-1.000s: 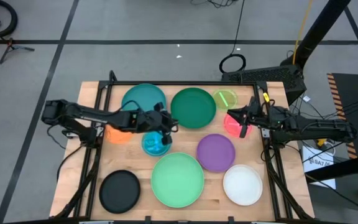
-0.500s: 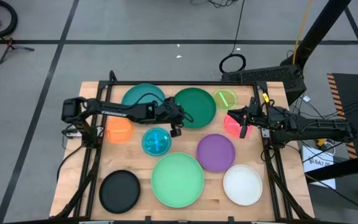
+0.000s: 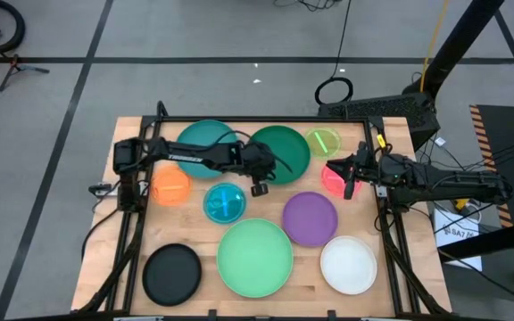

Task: Stack plastic plates
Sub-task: Stack the large green plate on top of the large blue plate

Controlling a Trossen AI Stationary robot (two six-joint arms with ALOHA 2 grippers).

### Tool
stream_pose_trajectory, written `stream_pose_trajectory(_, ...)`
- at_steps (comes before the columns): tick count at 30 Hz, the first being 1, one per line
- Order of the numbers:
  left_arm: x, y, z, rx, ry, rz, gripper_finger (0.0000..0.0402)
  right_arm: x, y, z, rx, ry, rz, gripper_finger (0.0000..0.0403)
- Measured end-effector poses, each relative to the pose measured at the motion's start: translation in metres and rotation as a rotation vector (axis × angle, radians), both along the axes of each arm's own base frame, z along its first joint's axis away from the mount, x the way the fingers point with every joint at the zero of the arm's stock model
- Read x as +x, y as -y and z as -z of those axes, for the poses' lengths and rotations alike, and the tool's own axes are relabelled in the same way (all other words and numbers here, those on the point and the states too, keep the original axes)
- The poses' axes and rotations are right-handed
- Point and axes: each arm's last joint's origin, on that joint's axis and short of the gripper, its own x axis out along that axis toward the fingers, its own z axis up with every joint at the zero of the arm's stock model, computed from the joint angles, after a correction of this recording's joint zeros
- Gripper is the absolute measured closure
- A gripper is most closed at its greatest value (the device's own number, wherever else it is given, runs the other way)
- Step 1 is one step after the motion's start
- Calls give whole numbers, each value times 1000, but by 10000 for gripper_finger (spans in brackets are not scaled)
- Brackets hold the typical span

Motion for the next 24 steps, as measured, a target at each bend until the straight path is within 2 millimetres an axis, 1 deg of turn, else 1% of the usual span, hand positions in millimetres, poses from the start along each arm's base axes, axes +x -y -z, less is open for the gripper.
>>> stream_pose_trajectory(2,2,2,2,11,-26,32,339,0,0,2,8,-4,2,367)
stream_pose_trajectory(4,3,5,3,19,-33,55,326,0,0,4,18,-5,5,367)
stream_pose_trajectory(8,3,11,4,23,-41,78,281,0,0,4,21,-7,5,367)
stream_pose_trajectory(11,3,12,4,22,-41,79,243,0,0,4,24,-6,6,367)
stream_pose_trajectory(14,6,12,8,19,-42,74,219,0,0,5,25,-8,5,367)
stream_pose_trajectory(17,7,11,17,12,-67,71,214,0,0,6,31,-22,6,367)
stream_pose_trajectory(24,12,11,30,4,-73,61,213,-1,0,8,44,-34,11,367)
